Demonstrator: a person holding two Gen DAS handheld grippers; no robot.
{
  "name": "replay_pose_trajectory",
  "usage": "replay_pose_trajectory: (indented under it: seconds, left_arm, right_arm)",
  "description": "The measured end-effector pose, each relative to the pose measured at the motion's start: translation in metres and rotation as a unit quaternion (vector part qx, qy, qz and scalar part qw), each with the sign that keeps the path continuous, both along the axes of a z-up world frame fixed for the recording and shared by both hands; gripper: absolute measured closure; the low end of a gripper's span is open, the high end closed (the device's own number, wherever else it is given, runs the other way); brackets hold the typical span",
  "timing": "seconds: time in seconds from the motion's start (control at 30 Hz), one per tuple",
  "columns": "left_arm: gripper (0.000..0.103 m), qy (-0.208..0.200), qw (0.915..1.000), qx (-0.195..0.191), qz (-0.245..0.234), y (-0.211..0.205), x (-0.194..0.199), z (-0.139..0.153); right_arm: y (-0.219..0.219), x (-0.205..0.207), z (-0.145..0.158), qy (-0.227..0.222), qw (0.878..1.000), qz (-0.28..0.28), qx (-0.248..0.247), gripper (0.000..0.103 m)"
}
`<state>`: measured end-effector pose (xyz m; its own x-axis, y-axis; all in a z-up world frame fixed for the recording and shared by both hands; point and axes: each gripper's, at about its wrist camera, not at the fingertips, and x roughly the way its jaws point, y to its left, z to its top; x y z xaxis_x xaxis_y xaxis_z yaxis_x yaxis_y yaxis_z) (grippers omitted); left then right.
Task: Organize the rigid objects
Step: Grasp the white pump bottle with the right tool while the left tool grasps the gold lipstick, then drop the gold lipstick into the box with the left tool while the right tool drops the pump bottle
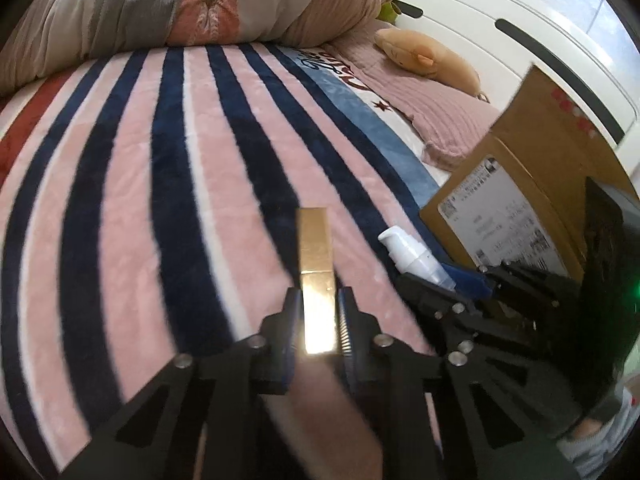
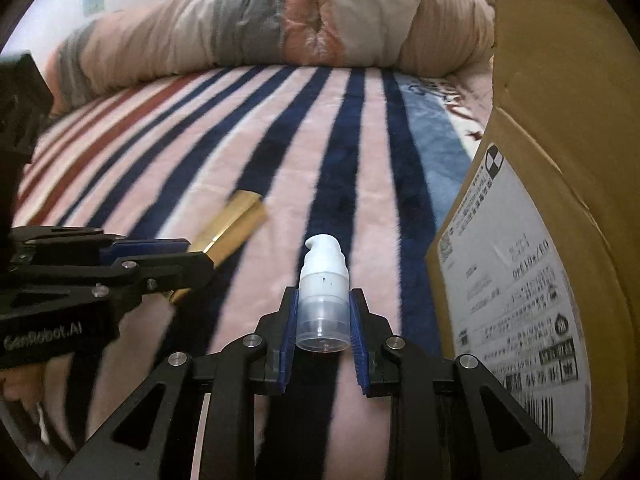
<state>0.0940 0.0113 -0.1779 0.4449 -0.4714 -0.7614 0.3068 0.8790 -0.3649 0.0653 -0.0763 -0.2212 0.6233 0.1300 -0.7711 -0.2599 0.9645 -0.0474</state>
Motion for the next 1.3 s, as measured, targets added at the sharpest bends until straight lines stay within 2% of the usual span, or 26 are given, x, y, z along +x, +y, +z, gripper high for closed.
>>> replay_pose_trajectory:
  seconds: [0.13, 0.33, 0.57, 0.87, 1.03, 1.17, 1.3]
  left_arm:
    - [0.088, 0.000, 0.9998, 0.015, -0.014, 0.012, -0.019, 0.008]
    - [0.086, 0.005, 0.9995, 0.030, -0.001, 0.015, -0.030, 0.003]
    - [0.086, -0.021, 0.9985, 0.039, 0.032, 0.002, -0.022, -0.012]
    - [0.088, -0.034, 0.9971, 0.047, 0.049, 0.009, -0.033, 0.000]
    - [0.088, -0.072, 0.9938, 0.054, 0.066, 0.025, -0.054, 0.035]
    - [0.088, -0.118, 0.9890, 0.055, 0.071, 0.033, -0.073, 0.081]
    - [0.088, -0.171, 0.9827, 0.047, 0.054, 0.019, -0.088, 0.133]
  right_arm:
    - [-0.001, -0.014, 0.003, 0.017, 0.999, 0.016, 0.021, 0.083]
    - [-0.002, -0.028, -0.002, 0.029, 0.999, 0.026, 0.030, 0.083]
    - [-0.001, -0.023, -0.004, 0.020, 0.999, 0.024, 0.033, 0.083]
    - [0.006, -0.022, 0.003, 0.009, 0.999, 0.028, 0.031, 0.083]
    - [0.015, -0.040, 0.034, -0.027, 0.997, 0.056, 0.042, 0.083]
    - [0.015, -0.062, 0.078, -0.070, 0.990, 0.090, 0.086, 0.083]
    - [0.001, -0.082, 0.121, -0.118, 0.980, 0.108, 0.115, 0.083]
